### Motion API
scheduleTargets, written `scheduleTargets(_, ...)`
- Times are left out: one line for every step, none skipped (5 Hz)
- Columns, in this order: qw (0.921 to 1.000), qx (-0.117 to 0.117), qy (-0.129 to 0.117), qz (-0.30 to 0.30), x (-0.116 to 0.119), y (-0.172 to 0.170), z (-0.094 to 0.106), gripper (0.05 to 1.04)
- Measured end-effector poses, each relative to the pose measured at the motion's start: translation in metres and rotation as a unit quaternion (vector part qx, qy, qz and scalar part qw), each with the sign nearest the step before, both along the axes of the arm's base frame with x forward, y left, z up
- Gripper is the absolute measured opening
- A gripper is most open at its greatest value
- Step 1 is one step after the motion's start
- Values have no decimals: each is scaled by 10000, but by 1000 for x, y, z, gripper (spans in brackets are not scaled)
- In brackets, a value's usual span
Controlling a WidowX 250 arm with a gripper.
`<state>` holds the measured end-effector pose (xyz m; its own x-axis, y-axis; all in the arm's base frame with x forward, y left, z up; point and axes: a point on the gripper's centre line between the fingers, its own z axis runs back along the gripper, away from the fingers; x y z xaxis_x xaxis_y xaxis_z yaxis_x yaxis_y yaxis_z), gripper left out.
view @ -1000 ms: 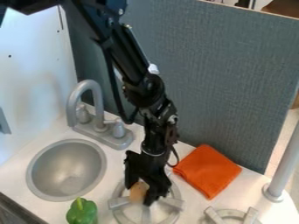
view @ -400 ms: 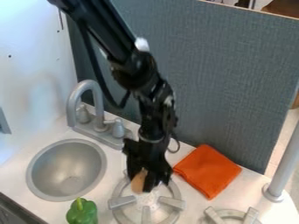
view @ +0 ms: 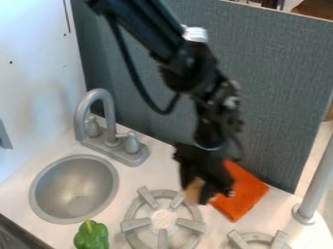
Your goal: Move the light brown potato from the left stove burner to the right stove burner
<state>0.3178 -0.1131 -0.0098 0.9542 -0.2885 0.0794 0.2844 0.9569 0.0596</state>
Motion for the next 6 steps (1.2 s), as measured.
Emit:
scheduleTargets(9991, 154, -136, -363, -5, -33, -2, 595)
scheduleTargets(9968, 103, -26, -796, -16, -55, -11, 595)
scheduleTargets(9937, -69, 242, -1090, -26, -66, -26, 595)
scheduleTargets(9915, -104, 529, -1188, -31, -72, -52, 595)
scheduleTargets(9895, -101, 609, -1306, -28, -85, -75, 595)
scheduleTargets(9898, -140, 518, -1323, -23, -95, -80, 595)
